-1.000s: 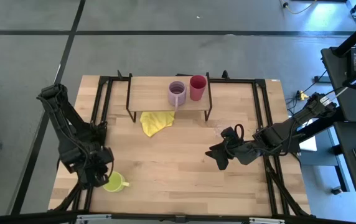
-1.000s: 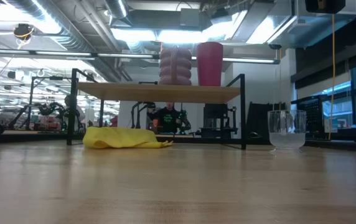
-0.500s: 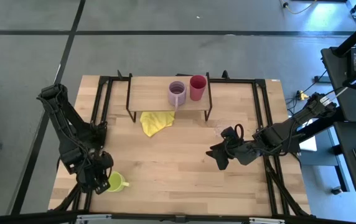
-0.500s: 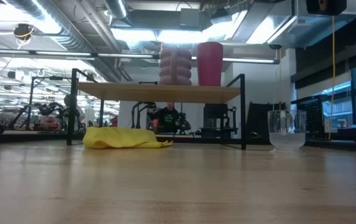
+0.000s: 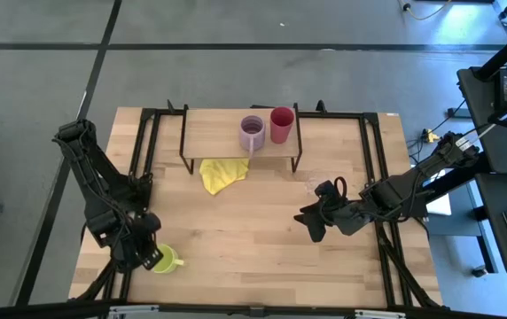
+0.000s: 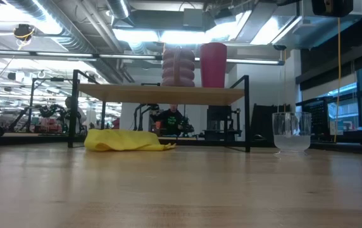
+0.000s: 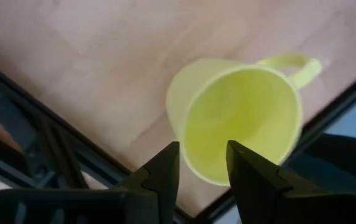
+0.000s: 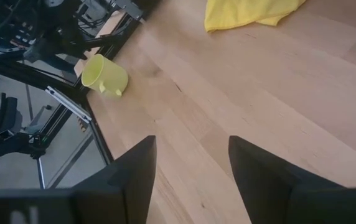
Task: Stack small to large cups/mugs on shelf
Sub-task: Put the yellow mug on the shelf
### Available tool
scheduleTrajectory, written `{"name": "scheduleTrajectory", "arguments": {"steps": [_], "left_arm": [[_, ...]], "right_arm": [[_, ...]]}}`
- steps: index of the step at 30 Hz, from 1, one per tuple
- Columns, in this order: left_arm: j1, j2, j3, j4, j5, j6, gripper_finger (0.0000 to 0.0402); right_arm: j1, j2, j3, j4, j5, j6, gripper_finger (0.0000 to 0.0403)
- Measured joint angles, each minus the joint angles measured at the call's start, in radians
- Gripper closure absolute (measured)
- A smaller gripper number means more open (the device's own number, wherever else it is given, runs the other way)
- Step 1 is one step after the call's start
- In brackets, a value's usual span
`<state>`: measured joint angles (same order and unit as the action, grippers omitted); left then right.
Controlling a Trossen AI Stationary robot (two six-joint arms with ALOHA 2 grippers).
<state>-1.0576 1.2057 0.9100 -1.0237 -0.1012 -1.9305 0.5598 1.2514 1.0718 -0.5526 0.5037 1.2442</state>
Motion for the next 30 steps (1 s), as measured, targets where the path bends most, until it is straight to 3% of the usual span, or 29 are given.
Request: {"name": "scheduleTrajectory", "arguments": {"steps": [18,30], "left_arm": [[-0.001,0.008,0.0,-0.014,0.02,0.014,0.0273],[-0.003,0.143,0.0,0.019,0.055,-0.019,0.0273]], "right_arm": [[0.0,0.0,0.0,0.0,0.0,-0.016,0.02],[0.0,0.0,0.0,-0.017,0.0,-0.016,0.02]]}}
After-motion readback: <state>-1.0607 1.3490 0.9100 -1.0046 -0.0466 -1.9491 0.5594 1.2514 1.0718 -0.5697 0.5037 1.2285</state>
